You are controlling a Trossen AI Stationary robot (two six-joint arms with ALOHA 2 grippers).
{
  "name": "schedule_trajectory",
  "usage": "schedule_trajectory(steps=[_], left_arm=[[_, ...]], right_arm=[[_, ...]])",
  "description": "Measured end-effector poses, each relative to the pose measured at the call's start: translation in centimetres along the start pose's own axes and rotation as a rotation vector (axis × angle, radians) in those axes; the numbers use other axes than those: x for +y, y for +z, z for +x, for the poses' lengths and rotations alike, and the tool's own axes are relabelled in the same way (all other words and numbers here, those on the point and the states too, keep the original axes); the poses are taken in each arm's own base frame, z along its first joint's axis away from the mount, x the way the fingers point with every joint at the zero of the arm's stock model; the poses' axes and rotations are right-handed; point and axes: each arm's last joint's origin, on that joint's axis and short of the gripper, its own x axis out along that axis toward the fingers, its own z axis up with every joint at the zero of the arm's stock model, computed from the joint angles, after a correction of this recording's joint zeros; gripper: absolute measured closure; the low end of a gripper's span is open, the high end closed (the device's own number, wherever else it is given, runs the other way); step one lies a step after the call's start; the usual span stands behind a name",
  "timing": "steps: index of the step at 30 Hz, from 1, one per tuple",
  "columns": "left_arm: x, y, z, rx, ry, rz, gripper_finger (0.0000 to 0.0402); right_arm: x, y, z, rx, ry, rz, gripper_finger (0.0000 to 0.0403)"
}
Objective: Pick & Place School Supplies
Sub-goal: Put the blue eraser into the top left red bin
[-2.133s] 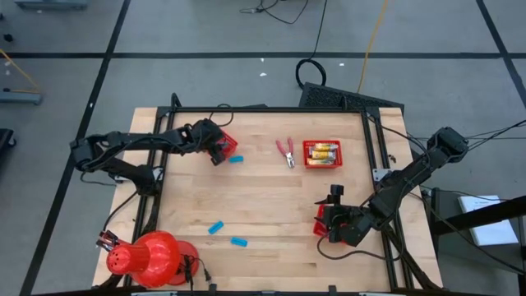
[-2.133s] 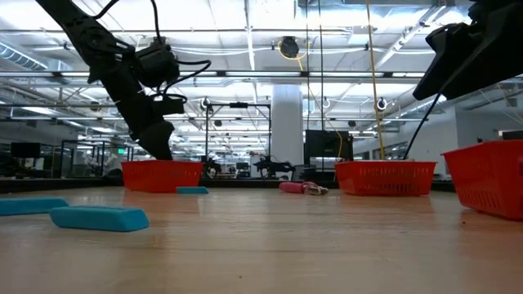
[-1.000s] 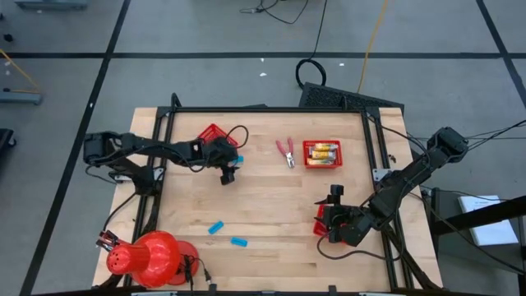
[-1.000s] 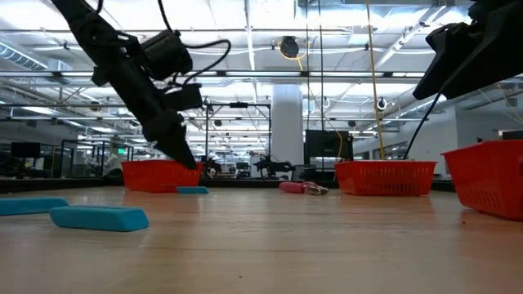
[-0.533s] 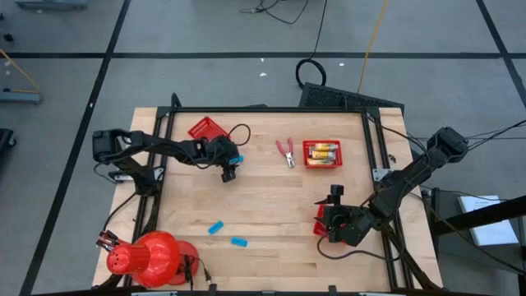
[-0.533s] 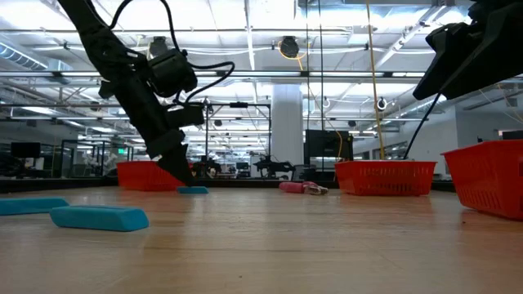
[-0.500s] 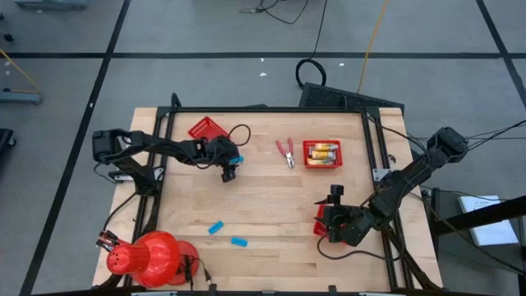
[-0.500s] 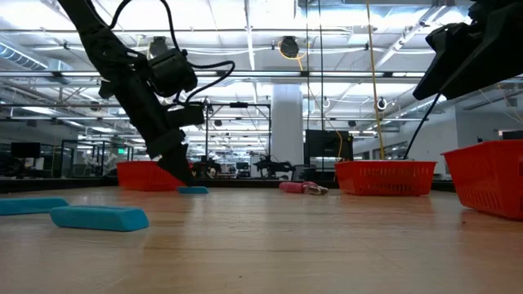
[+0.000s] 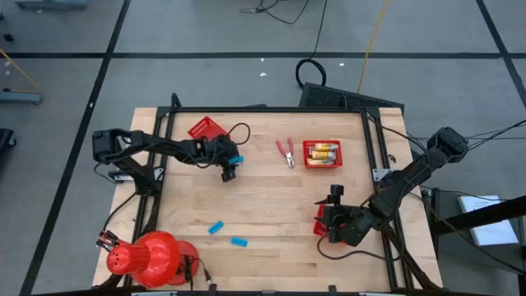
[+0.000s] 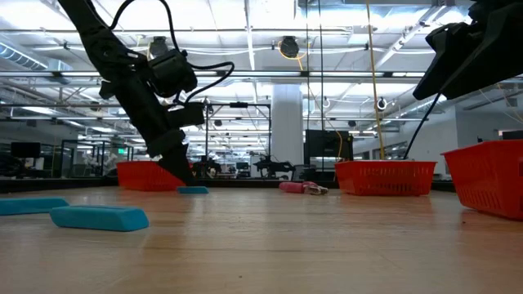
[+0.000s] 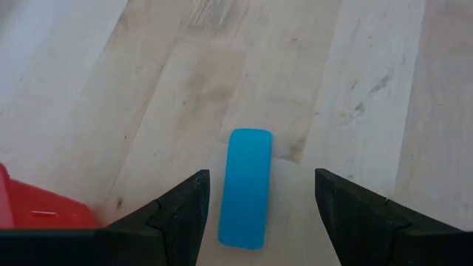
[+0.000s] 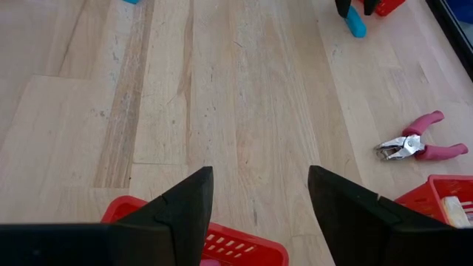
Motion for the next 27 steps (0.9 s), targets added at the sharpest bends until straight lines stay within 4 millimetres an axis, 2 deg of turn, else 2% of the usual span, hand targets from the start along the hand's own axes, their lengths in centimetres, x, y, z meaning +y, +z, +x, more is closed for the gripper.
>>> schedule_trajectory(steps=[9,19,23,27], left_arm=[[0.3,-0.2,0.3,0.019,0.015,-0.018,0.0153],[-0.5,-0.8,2.0,0.046,-0.019,-0.014,0.0155],[-0.6,-0.8,1.8,0.047,-0.01,0.001,0.0182],[-0.8,-0.8,1.8,0.053,-0.014,0.014,0.0243]], right_arm=[[0.0,0.0,0.0,0.0,0.0,-0.004,0.019],[0.0,0.1,0.0,-0.007,0.003,-0.01,0.019],[0.0,0.1,0.0,-0.006,0.002,-0.013,0.019],[0.0,0.1,0.0,-0.007,0.002,-0.013,0.019]])
